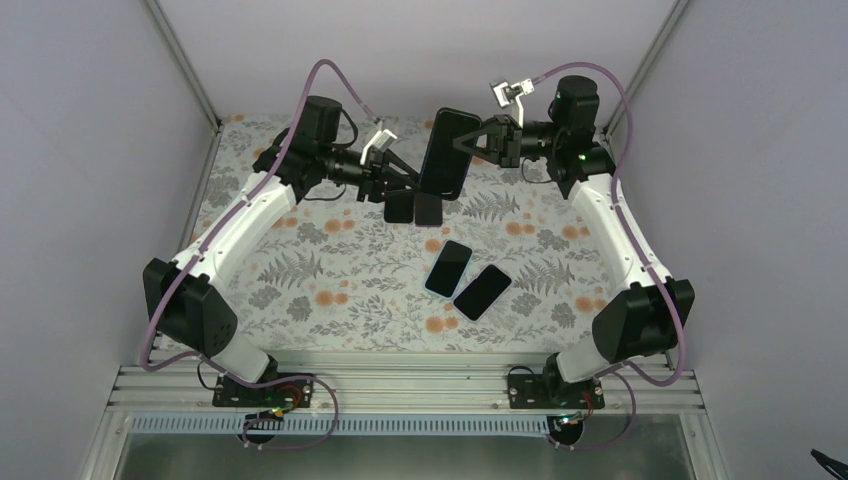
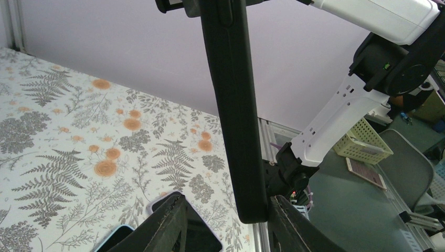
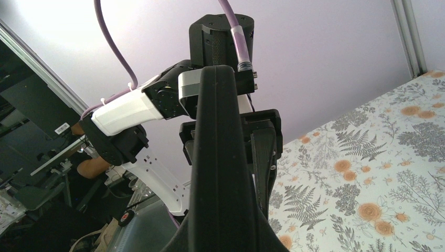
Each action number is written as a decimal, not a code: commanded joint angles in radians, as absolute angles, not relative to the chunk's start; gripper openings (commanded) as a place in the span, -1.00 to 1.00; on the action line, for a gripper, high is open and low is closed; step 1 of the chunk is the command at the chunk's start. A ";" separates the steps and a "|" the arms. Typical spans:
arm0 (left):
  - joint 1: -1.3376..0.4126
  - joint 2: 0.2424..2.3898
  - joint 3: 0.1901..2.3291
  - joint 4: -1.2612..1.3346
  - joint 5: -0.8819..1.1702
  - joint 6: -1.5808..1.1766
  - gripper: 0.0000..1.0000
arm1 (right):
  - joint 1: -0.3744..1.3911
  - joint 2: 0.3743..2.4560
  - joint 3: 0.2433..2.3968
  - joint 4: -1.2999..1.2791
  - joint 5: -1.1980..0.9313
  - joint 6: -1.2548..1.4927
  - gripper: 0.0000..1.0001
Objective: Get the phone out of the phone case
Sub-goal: Remove the phone case from the phone.
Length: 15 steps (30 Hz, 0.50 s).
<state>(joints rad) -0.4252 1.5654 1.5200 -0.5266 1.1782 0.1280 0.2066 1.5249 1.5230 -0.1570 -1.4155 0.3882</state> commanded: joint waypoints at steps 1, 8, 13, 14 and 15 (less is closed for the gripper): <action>-0.402 1.552 1.502 -0.489 1.126 0.115 -0.27 | 0.205 1.471 1.522 -0.107 -1.504 0.430 -0.92; -0.399 1.552 1.497 -0.489 1.088 0.116 -0.27 | 0.211 1.464 1.516 -0.088 -1.526 0.443 -0.92; -0.399 1.548 1.484 -0.483 1.072 0.113 -0.27 | 0.222 1.458 1.515 -0.068 -1.544 0.457 -0.92; -0.398 1.548 1.480 -0.482 1.069 0.112 -0.27 | 0.224 1.457 1.516 -0.067 -1.547 0.460 -0.92; -0.397 1.548 1.478 -0.480 1.067 0.111 -0.27 | 0.226 1.457 1.518 -0.065 -1.548 0.460 -0.92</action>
